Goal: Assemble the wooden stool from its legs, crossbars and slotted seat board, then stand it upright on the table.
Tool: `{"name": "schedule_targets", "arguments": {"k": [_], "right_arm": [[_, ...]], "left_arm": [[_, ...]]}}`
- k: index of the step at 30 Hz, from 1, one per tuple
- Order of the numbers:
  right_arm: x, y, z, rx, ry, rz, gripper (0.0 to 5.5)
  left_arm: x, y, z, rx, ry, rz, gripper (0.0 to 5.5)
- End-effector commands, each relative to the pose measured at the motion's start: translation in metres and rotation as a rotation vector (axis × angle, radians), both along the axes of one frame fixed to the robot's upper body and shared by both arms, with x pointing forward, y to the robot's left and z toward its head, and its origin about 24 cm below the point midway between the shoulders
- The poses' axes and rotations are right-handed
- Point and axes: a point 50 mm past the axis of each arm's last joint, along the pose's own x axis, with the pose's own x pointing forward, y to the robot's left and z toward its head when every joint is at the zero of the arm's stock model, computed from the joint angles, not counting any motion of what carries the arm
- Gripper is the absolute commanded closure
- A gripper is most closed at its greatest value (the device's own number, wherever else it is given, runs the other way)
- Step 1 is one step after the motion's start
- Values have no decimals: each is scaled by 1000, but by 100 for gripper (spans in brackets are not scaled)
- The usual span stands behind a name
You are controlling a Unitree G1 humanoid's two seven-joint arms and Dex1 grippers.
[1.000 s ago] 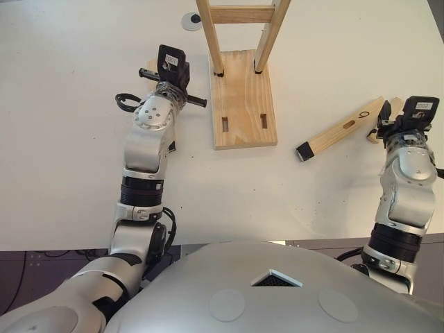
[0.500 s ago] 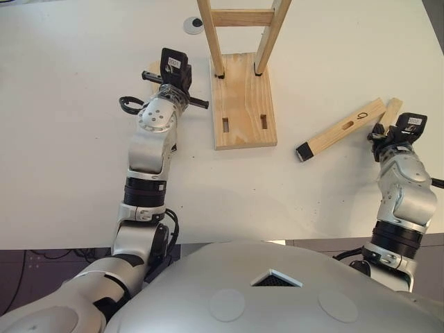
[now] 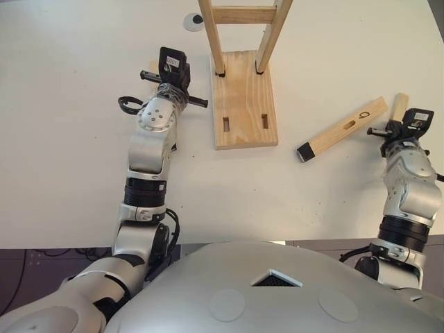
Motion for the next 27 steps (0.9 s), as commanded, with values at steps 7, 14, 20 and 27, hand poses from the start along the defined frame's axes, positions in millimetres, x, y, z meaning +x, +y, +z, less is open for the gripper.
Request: {"name": "schedule_targets", "arguments": {"k": [7,14,20,27], "right_arm": [[38,30,56,-121,-276,176,549],[1,-22,13,-151,-1,-117,443],[-19,-15,-8,-85,118,-104,318],[-9,-10,6,-61,28,-76,214]], "left_arm": [[5,-5,36,-13,-174,-59,550],[1,-3,30,-10,-160,-46,550],[-1,-4,27,-12,-147,-43,550],[-1,-4,26,-10,-143,-44,550]]}}
